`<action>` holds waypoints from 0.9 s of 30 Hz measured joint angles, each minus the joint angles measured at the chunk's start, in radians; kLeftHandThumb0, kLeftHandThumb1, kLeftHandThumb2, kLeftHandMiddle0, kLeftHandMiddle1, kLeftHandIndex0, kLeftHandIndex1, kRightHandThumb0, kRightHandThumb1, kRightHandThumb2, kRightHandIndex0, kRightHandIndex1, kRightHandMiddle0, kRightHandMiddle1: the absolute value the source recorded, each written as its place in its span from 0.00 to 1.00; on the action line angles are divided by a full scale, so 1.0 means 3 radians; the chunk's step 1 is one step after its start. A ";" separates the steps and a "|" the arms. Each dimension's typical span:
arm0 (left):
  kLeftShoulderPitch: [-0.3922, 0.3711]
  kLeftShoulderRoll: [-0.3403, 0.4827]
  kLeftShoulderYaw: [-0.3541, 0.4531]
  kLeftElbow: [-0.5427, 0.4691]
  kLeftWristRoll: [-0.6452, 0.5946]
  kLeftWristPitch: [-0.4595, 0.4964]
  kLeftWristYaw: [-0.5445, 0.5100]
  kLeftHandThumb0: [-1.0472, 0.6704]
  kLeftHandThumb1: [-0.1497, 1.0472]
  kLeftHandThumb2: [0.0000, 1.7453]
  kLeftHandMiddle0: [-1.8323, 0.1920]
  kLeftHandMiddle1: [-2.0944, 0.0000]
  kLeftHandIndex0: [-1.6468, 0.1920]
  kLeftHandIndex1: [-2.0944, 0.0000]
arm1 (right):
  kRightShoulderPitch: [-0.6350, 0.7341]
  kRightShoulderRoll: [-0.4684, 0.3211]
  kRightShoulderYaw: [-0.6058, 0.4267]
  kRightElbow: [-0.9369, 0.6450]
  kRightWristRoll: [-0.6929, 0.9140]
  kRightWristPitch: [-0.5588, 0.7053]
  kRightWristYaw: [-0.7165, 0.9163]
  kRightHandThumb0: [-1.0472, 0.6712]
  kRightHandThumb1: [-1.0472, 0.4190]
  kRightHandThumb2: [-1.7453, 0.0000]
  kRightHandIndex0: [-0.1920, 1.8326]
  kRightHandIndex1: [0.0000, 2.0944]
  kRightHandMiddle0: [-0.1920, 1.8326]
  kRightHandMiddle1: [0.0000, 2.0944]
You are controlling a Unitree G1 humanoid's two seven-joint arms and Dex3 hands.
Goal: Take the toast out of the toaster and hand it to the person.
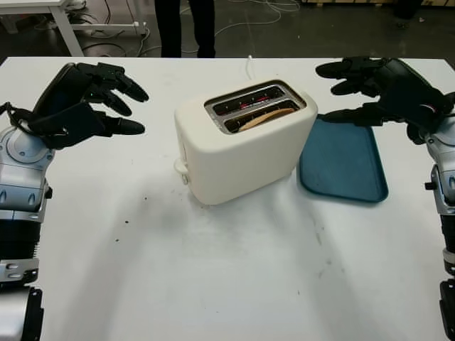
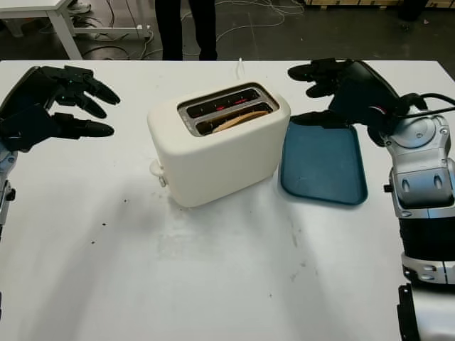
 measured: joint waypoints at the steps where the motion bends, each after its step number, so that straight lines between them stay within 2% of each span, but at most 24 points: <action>1: 0.0000 0.0000 0.0000 0.0001 0.0000 0.0000 0.0000 0.00 0.65 0.00 0.48 0.62 0.43 0.69 | 0.0002 0.0000 -0.0001 0.0000 -0.0001 -0.0003 0.0000 0.47 0.19 1.00 0.18 0.40 0.36 0.01; 27: -0.0006 0.0000 -0.0013 0.0011 -0.0001 0.0018 -0.0004 0.00 0.65 0.00 0.48 0.61 0.43 0.68 | 0.0094 0.0005 -0.0080 -0.0087 0.0001 0.0068 -0.0025 0.48 0.18 1.00 0.17 0.39 0.35 0.00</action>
